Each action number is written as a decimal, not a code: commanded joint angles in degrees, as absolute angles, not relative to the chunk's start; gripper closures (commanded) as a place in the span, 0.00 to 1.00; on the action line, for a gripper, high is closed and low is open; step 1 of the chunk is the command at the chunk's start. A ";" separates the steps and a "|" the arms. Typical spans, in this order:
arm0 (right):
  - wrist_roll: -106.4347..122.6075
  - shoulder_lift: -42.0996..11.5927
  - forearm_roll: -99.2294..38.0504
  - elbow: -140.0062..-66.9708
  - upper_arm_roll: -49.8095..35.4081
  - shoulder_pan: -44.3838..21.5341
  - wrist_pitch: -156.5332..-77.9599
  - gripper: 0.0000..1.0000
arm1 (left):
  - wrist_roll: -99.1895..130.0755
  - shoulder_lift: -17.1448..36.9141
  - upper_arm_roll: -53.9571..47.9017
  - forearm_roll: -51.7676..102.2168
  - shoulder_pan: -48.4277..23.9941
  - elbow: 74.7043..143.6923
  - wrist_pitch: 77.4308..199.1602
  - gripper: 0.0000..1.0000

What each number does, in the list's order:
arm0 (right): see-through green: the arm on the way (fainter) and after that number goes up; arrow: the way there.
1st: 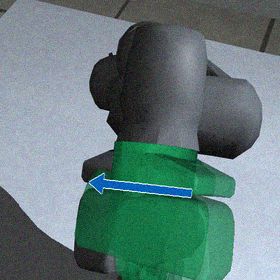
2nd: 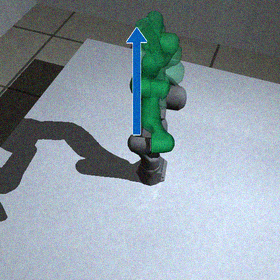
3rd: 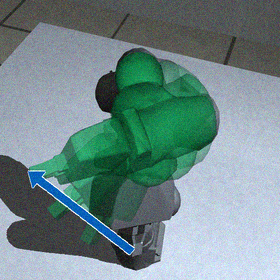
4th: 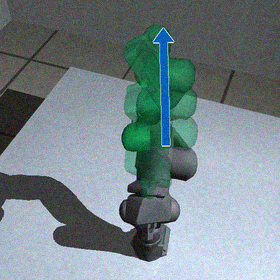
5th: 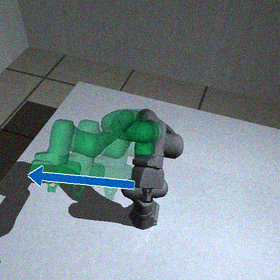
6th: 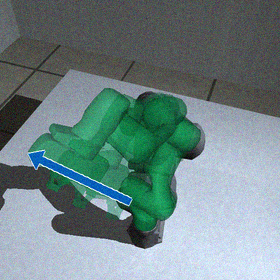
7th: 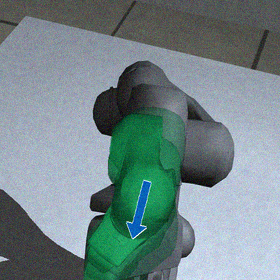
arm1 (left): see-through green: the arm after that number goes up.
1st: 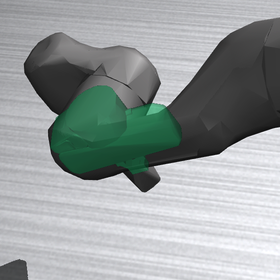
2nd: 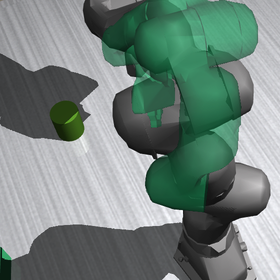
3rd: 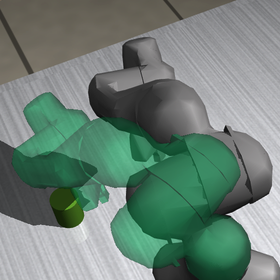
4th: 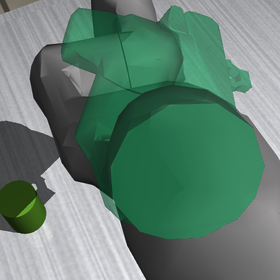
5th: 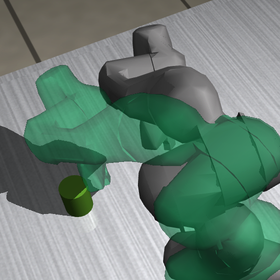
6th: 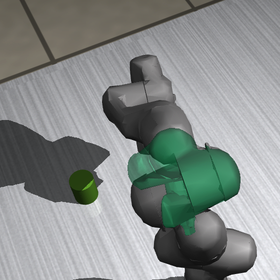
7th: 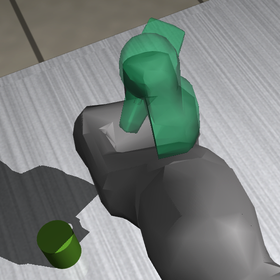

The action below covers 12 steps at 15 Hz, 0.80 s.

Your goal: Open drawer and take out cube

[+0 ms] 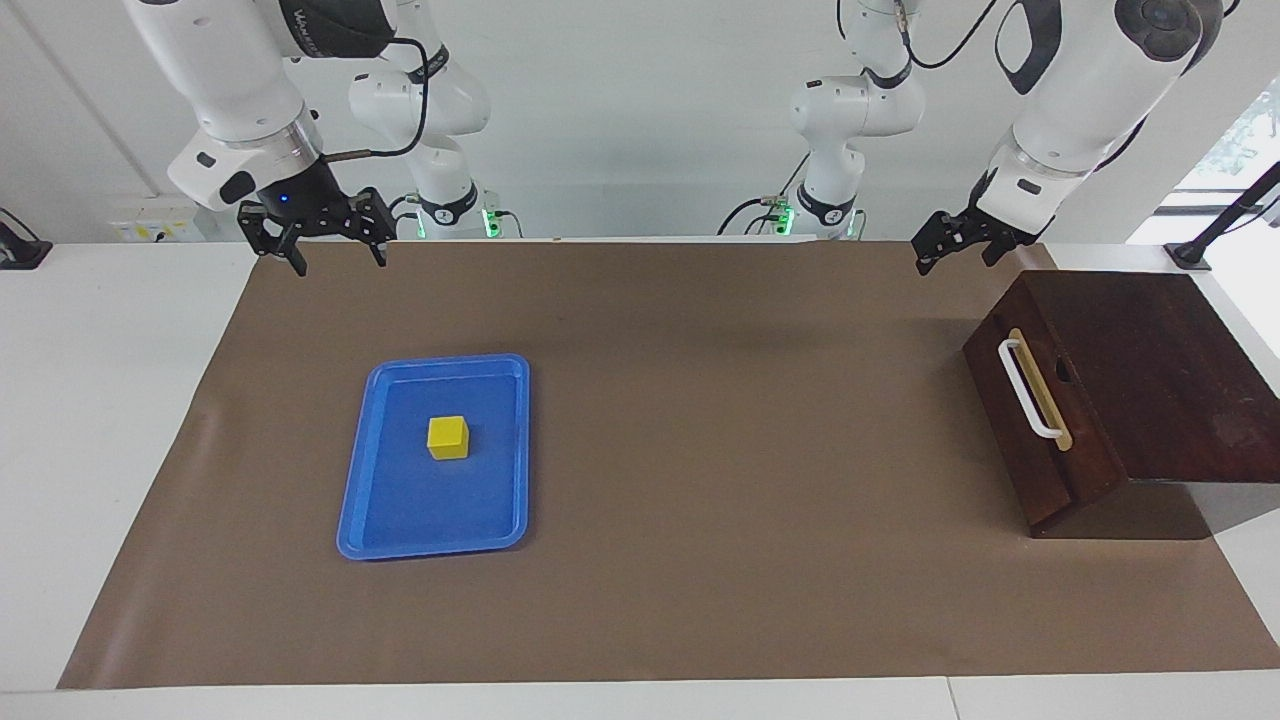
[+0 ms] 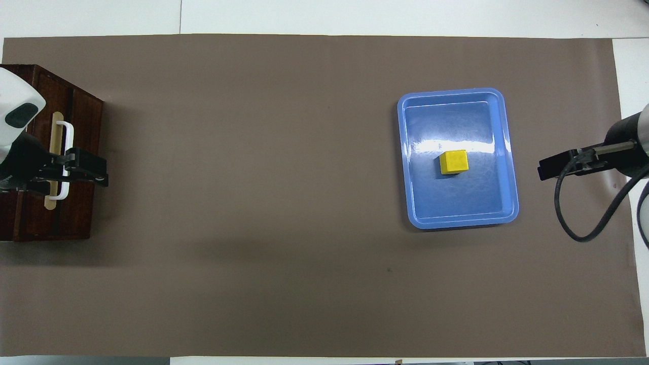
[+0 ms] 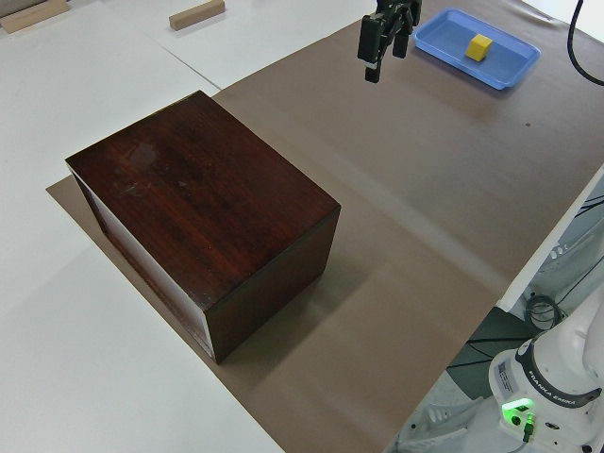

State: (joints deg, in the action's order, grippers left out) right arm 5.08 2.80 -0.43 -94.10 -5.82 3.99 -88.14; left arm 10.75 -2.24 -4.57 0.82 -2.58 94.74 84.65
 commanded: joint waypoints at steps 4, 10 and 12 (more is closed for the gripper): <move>2.47 2.99 -1.32 -94.92 -5.62 4.13 -88.42 0.00 | 9.76 -3.16 -3.43 1.76 -2.90 95.01 86.39 0.00; 1.14 3.25 -1.32 -94.83 -5.62 4.31 -88.16 0.00 | 9.76 -3.08 -3.43 1.76 -2.90 95.19 87.01 0.00; 1.23 3.25 -1.23 -94.75 -5.62 4.57 -88.24 0.00 | 9.84 -3.16 -3.43 1.76 -2.90 95.19 87.10 0.00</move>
State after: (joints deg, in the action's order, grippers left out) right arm 1.85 2.60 -0.44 -94.31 -5.58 4.01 -88.14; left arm 10.73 -2.34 -4.15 0.85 -2.57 94.71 86.32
